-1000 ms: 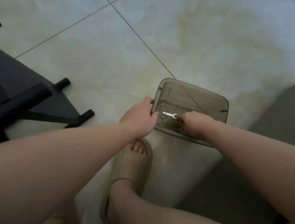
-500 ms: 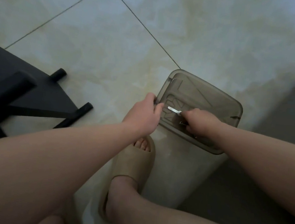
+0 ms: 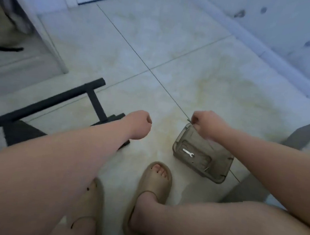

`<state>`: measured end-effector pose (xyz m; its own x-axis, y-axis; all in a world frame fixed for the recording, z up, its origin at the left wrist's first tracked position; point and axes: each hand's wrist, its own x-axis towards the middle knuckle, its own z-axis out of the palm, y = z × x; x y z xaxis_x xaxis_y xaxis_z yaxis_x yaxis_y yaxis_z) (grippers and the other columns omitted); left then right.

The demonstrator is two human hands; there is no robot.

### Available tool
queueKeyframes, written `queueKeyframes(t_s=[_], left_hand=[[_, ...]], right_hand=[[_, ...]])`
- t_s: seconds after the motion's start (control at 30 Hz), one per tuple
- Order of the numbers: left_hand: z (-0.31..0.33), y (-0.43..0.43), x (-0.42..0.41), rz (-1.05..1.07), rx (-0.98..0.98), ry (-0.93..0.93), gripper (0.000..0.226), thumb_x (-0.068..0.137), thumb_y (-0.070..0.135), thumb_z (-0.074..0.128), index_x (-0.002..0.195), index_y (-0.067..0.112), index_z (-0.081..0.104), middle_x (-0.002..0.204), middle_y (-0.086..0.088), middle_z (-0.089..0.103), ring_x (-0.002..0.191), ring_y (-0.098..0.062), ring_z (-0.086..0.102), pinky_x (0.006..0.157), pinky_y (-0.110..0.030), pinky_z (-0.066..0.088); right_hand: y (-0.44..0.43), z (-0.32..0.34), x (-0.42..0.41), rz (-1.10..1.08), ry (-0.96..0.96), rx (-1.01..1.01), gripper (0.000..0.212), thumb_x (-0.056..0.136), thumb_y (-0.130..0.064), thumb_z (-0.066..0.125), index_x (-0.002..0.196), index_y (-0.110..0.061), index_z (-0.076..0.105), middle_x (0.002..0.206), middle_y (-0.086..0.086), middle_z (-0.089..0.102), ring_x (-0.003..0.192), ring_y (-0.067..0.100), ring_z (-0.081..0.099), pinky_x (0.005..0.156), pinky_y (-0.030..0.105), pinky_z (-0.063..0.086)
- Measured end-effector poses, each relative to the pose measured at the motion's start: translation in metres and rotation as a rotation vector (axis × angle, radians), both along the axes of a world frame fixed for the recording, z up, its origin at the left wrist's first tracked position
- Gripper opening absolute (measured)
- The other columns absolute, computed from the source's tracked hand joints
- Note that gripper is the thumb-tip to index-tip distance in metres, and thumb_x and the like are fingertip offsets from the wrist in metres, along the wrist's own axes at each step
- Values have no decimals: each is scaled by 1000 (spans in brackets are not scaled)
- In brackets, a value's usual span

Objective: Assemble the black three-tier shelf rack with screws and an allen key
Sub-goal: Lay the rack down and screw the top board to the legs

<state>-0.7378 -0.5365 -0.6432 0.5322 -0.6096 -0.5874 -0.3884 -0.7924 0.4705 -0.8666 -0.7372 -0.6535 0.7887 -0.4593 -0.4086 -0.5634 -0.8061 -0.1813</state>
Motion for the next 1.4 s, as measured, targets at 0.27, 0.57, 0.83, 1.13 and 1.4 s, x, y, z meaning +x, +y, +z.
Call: queueKeyframes(t_s=[0.27,0.57,0.83,1.13,1.4], left_hand=[[75,114,-1,380,-224,96,15,101,17,47,97,19,61,77,2,70,58,-13,62,43,-16,38],[94,171,26,541,-273,118,17,100,17,48,95,15,64,92,-5,73,70,-19,60,58,-24,44],[61,160,72,497,-127,73,30,98,22,55,117,4,68,116,-11,71,95,-25,66,72,-32,53],[13,129,84,457,18,266,39,97,48,56,106,13,69,102,-6,73,90,-26,65,95,-42,50],[-4,124,83,634,-175,560,27,102,28,55,114,6,65,81,-2,76,68,-18,74,47,-21,49]], right_hand=[[123,113,29,17,-288,171,6,97,-19,64,101,-23,61,97,1,68,84,21,61,65,29,44],[202,134,49,51,-329,386,18,94,-19,62,81,-29,68,78,-4,68,71,15,62,57,23,45],[184,99,72,105,-148,459,17,94,-7,60,93,-15,75,84,2,77,81,13,73,77,30,59],[168,68,96,85,-113,493,13,93,-3,60,86,-14,61,83,2,78,75,13,75,69,28,52],[166,55,95,82,-112,561,13,89,-4,67,83,-14,61,85,10,78,84,21,76,91,49,57]])
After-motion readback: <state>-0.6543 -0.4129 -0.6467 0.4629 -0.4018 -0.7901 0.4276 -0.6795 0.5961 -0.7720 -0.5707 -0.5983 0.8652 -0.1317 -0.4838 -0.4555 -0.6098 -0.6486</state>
